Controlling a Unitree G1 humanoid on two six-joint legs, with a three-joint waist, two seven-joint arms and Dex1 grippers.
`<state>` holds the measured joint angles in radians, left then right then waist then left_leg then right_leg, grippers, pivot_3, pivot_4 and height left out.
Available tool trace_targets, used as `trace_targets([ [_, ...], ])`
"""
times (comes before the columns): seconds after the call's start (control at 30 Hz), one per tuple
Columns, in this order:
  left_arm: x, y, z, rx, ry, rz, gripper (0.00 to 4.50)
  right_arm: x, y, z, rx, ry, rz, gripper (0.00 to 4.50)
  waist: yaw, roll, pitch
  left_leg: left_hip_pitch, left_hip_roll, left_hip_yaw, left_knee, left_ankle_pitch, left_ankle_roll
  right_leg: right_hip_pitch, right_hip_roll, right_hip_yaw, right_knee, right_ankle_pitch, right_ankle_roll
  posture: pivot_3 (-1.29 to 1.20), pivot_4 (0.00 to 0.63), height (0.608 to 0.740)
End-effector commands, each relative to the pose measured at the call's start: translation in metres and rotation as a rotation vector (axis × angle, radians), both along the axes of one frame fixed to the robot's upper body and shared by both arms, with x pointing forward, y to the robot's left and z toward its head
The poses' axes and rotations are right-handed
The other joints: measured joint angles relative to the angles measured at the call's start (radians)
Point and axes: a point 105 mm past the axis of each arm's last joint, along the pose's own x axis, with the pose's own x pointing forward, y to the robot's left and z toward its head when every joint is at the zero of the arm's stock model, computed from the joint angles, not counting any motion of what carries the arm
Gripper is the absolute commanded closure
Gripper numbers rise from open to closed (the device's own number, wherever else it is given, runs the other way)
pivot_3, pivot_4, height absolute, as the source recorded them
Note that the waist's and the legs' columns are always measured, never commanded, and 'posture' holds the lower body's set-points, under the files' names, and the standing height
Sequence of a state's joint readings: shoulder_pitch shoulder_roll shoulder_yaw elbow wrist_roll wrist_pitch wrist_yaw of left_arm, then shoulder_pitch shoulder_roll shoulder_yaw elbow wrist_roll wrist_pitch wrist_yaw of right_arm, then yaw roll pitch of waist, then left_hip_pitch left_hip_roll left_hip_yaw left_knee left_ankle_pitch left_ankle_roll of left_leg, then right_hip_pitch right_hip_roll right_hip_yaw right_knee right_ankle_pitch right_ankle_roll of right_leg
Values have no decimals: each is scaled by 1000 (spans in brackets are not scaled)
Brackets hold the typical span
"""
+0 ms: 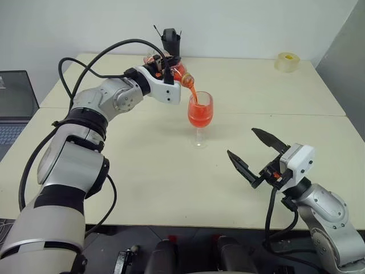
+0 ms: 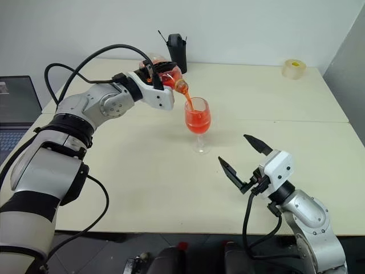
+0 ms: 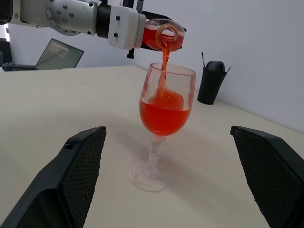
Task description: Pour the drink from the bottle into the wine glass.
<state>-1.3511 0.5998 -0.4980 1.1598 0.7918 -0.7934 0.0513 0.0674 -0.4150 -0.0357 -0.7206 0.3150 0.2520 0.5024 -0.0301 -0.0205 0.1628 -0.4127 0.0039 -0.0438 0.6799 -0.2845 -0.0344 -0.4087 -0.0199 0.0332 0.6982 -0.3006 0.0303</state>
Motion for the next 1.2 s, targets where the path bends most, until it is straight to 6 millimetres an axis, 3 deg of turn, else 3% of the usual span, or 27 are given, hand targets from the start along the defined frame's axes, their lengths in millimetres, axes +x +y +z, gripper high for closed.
trace_targets([
  [0.03, -4, 0, 27, -12, -73, -9, 3457, -4, 4, 8, 11, -39, 28, 0, 0, 0, 0, 0, 0, 0, 0, 0, 0, 0, 0, 0, 0, 0, 0, 0, 150, 740],
  [0.3, -4, 4, 26, -25, -60, -3, 3458, -1, 5, 7, 16, -32, 33, 0, 0, 0, 0, 0, 0, 0, 0, 0, 0, 0, 0, 0, 0, 0, 0, 0, 150, 740],
  [0.6, -7, -2, 12, -383, 258, -127, 3470, 3, 8, 16, 15, -29, 60, 0, -3, 0, -1, 1, 0, 1, 0, 0, 0, 0, 0, 0, 0, 0, 0, 0, 150, 740],
  [0.73, -6, 7, 4, -548, 388, -150, 3471, 6, 10, 24, 9, -37, 80, 0, -5, 0, 0, 2, 1, 1, 0, 0, 0, 0, 0, 1, 1, 0, 0, 0, 150, 740],
  [0.87, -2, 25, -4, -791, 535, -146, 3472, 15, 17, 34, 18, 7, 117, 0, -7, 0, -1, 2, 4, 1, 1, 0, 0, 0, 0, 2, 2, 0, 0, 0, 150, 740],
  [0.97, 3, 57, -30, -1070, 717, -70, 3474, 30, 33, 26, -17, 255, 203, 0, -19, 1, -1, 2, 7, 2, 1, 0, 0, 0, 0, 2, 3, 0, 0, 0, 150, 740],
  [1.1, -11, 87, -60, -1235, 776, 36, 3475, 28, 50, 50, -34, 247, 282, 0, -34, 1, -2, 4, 8, 0, 1, 0, 0, 0, 0, 4, 5, 0, 0, 0, 150, 740],
  [1.2, -22, 102, -72, -1346, 789, 102, 3475, 27, 59, 48, -104, 327, 314, 0, -34, 1, -2, 4, 8, -5, 1, 0, 0, 0, -1, 4, 7, 0, -1, 0, 150, 740],
])
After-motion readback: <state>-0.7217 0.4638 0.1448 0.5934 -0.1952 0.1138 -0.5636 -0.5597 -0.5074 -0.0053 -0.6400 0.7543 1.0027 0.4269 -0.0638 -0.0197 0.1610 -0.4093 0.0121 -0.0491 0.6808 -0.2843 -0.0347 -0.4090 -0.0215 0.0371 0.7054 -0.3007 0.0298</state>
